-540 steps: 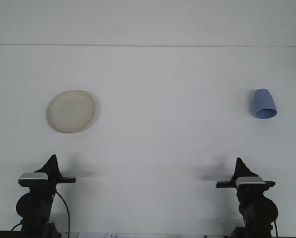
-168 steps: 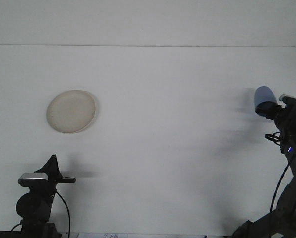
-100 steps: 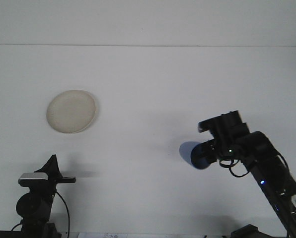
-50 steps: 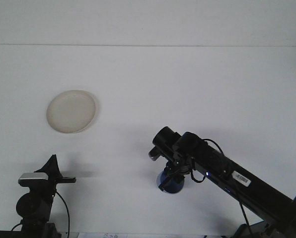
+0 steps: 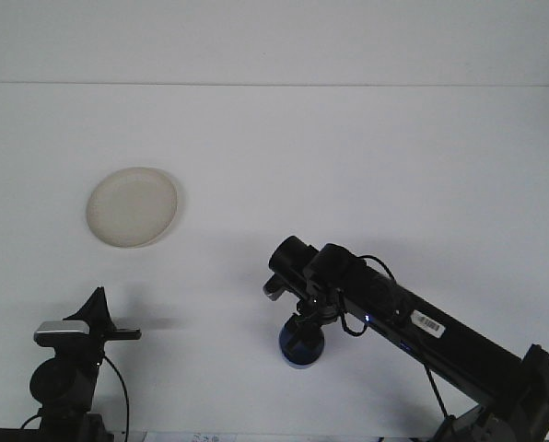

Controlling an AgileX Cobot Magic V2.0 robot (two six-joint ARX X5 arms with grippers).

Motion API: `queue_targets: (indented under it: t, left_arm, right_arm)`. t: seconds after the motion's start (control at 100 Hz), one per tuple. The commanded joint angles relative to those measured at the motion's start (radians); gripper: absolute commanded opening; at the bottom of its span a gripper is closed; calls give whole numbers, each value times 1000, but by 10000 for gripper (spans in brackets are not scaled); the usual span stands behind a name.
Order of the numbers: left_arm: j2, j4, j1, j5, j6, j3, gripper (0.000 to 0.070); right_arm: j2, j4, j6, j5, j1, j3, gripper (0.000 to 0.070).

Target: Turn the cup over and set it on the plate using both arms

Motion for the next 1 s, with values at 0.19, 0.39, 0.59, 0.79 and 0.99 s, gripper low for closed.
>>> queue_targets:
  t: [0.19,0.39,0.59,0.79,0.99]
  left_arm:
    - [-1,10,1,-5,1,-19,15]
    - [-1,10,1,-5,1,-19,15]
    - [-1,10,1,-5,1,-19,15]
    - [-1,10,1,-5,-46,-19,15]
    - [-1,34,1,-5,-220,-19,15]
  right_arm:
    - [-243,125,-15,32,-18,33,428]
    - [-556,220,10,119,-23,-19,428]
    - [-918,463,40,154,-20,-278,428]
    - [-1223,592,40,155,-20,-570,427]
    - [-1408,595,71,154,-20,-710,427]
